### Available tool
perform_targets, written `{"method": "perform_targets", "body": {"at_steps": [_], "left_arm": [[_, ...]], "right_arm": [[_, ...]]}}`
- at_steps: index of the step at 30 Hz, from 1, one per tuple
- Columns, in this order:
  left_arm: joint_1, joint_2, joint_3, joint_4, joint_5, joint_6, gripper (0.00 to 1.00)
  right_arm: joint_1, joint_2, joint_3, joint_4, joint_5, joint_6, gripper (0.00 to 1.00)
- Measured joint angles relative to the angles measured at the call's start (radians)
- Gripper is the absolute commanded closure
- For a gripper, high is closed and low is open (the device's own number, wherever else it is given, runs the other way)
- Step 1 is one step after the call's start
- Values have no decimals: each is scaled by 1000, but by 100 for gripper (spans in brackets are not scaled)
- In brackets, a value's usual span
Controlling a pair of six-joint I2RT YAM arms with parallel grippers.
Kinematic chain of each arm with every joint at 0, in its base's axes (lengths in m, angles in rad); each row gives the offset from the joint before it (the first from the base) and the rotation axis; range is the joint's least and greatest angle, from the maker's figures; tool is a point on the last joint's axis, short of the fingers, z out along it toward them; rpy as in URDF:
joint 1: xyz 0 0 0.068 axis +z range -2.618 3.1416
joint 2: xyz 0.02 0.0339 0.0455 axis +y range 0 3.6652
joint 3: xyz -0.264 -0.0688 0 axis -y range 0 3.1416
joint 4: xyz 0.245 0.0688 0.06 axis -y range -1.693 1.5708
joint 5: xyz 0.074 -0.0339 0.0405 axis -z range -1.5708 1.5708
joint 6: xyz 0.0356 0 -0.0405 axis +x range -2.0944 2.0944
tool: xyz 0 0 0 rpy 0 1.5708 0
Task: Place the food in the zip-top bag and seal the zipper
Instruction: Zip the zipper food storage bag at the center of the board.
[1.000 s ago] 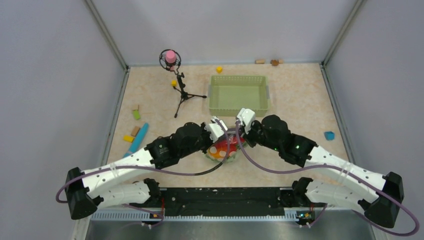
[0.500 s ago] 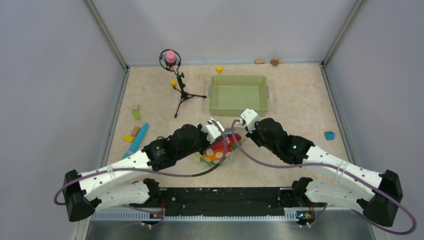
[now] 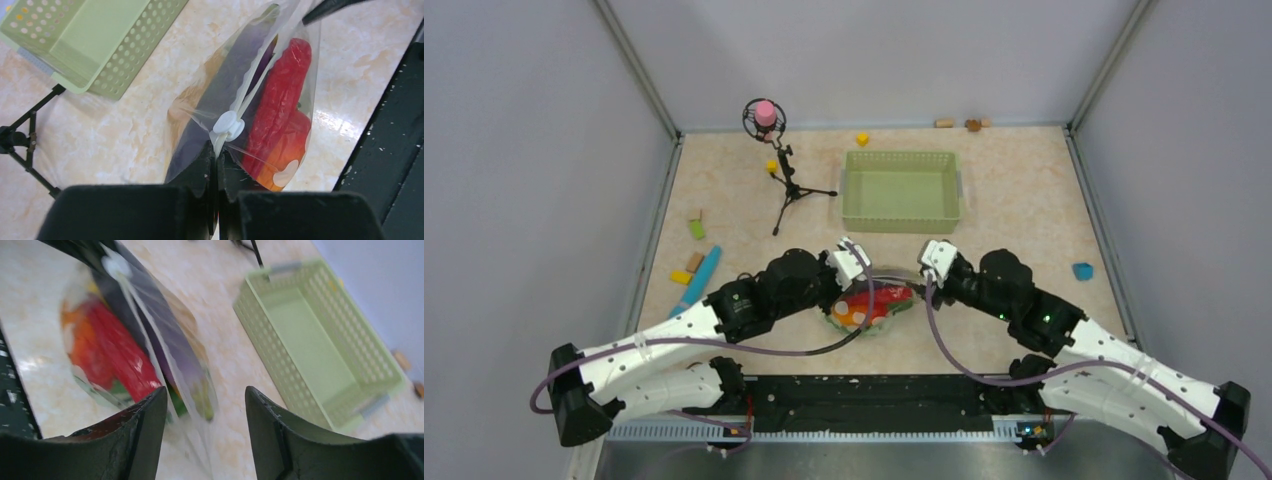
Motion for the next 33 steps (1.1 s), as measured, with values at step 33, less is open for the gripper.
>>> {"method": "perform_targets", "body": {"at_steps": [33], "left_arm": [[1, 68, 31, -1, 113, -63, 100]], "right_arm": [[0, 283, -21, 474, -667, -192, 66]]}}
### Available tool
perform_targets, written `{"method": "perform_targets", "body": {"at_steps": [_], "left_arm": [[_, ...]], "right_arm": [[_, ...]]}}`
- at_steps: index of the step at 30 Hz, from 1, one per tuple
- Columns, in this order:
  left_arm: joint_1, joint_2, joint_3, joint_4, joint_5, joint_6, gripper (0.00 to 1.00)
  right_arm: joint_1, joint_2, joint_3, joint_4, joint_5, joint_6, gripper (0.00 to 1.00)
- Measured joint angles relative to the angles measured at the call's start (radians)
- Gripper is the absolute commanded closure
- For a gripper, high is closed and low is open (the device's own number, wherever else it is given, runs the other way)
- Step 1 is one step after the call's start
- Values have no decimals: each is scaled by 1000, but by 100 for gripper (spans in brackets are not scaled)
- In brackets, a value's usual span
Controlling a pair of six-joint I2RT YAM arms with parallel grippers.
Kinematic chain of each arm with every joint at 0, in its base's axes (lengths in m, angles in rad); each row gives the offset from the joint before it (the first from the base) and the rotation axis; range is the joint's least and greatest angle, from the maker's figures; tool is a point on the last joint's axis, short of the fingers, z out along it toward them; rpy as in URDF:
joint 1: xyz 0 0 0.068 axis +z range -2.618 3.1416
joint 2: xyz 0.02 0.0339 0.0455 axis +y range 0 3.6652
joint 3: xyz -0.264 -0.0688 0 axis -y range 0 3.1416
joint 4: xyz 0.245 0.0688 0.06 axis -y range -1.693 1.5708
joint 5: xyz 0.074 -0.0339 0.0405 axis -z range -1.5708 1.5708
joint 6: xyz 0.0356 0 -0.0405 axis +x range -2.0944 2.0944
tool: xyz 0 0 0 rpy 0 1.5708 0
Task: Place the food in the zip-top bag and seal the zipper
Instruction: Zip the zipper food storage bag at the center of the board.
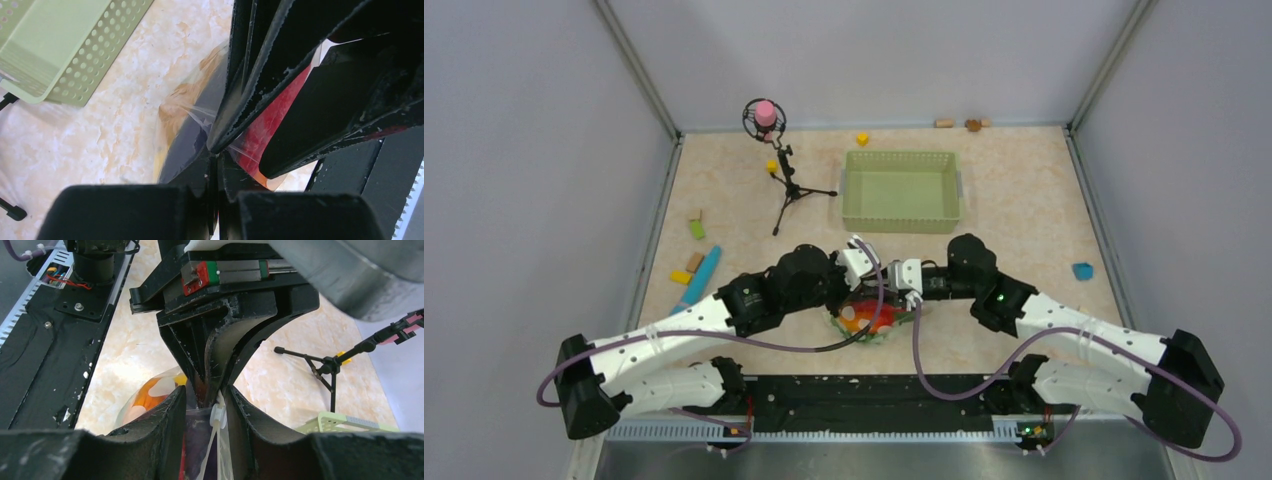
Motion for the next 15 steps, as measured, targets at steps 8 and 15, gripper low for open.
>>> {"method": "perform_targets", "body": {"at_steps": [8, 15], "left_arm": [[0, 11, 5, 1, 7, 0, 100], [0, 11, 5, 1, 9, 0, 100]], "right_arm": [[0, 0, 5, -47, 44, -25, 67], [0, -31, 5, -93, 79, -42, 69]]}}
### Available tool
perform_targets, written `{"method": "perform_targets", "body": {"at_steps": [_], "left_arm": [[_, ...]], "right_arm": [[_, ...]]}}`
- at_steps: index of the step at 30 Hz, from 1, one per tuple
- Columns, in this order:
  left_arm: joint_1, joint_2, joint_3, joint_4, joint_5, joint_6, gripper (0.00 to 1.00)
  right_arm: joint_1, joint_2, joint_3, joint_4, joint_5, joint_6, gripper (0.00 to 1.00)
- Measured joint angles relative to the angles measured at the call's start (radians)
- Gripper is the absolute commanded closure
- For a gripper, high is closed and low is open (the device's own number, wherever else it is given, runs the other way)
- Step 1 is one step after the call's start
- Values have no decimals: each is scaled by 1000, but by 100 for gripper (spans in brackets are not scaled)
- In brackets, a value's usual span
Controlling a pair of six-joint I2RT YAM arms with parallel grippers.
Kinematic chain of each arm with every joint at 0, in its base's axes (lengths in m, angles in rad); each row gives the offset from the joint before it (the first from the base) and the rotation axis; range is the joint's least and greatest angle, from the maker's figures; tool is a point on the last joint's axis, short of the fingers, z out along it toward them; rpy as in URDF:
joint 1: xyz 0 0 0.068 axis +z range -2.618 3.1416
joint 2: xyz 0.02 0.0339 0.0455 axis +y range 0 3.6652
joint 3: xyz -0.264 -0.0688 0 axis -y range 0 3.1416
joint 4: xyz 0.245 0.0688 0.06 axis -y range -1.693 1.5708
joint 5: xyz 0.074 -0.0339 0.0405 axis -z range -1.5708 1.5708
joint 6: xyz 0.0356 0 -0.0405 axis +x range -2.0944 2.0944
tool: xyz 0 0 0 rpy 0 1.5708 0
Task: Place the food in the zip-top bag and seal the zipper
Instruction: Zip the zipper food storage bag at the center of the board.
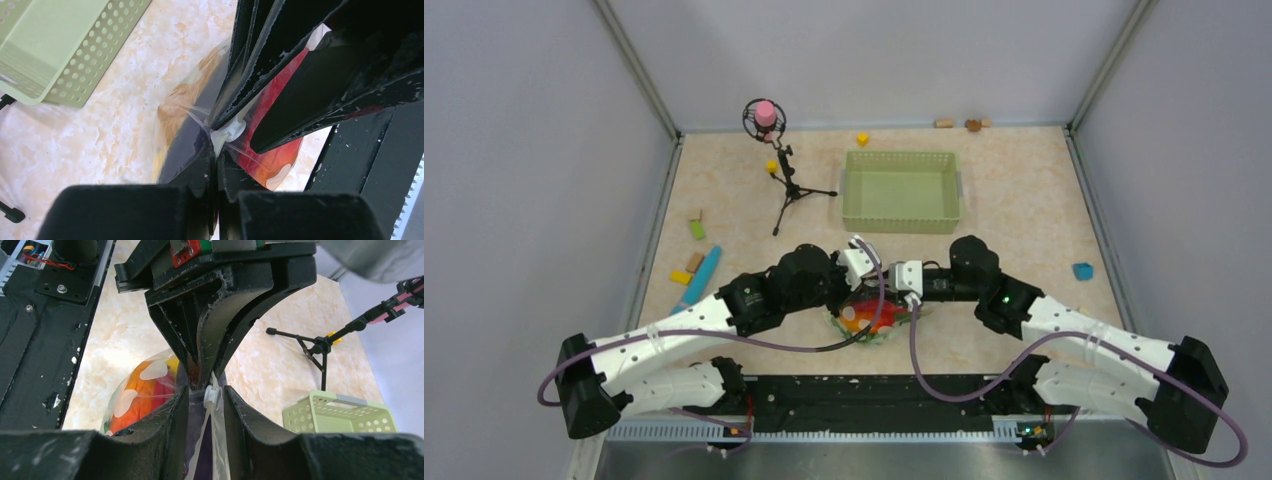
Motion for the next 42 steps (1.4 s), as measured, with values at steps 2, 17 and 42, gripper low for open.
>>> {"method": "perform_targets", "body": {"at_steps": [2, 17, 42], "left_arm": [[0, 0, 0, 0, 1, 0, 100], [0, 8, 0, 1, 10, 0, 100], [-6, -158, -76, -84, -390, -259, 100]], "right_arm": [[0, -8, 0, 1, -2, 0, 69], [0, -10, 0, 1, 6, -1, 85], [-83, -24, 106, -387, 615, 28, 100]]}}
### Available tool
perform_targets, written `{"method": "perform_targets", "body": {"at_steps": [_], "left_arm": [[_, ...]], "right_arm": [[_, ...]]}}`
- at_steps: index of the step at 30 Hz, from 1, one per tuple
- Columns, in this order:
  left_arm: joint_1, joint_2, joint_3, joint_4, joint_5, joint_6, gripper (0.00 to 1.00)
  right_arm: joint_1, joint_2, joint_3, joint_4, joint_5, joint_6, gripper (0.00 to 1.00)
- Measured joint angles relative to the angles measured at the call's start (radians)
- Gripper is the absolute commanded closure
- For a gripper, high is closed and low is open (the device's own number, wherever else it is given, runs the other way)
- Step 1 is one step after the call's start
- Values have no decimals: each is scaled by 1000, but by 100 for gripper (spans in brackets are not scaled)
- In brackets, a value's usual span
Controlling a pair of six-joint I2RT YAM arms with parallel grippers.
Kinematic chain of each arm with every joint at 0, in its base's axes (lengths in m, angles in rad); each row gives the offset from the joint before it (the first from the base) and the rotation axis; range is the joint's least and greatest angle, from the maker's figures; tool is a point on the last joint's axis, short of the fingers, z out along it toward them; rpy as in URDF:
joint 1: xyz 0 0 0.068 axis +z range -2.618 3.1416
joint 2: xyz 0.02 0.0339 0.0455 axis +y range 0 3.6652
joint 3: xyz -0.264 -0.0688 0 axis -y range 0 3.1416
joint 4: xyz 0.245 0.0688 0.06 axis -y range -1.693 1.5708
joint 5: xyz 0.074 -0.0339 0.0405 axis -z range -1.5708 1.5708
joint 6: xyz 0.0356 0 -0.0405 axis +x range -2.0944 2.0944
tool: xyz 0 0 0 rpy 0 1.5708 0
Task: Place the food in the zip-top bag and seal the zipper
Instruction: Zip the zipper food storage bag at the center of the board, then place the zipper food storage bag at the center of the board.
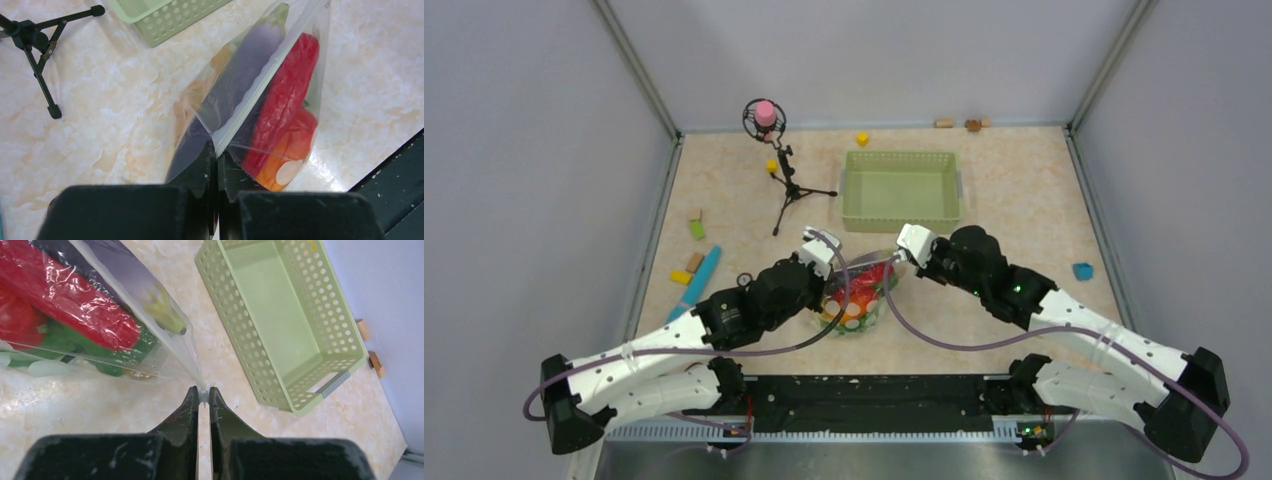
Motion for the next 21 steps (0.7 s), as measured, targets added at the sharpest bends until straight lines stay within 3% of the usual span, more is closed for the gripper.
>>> {"method": "perform_targets", "body": {"at_steps": [12, 21], "left_arm": [[-8, -63, -42, 69, -5, -39, 100], [-6, -45, -31, 66, 134, -30, 100]], "right_arm": [[-2, -20, 13, 36, 48, 44, 100], [-13, -140, -33, 73, 50, 84, 100]]}}
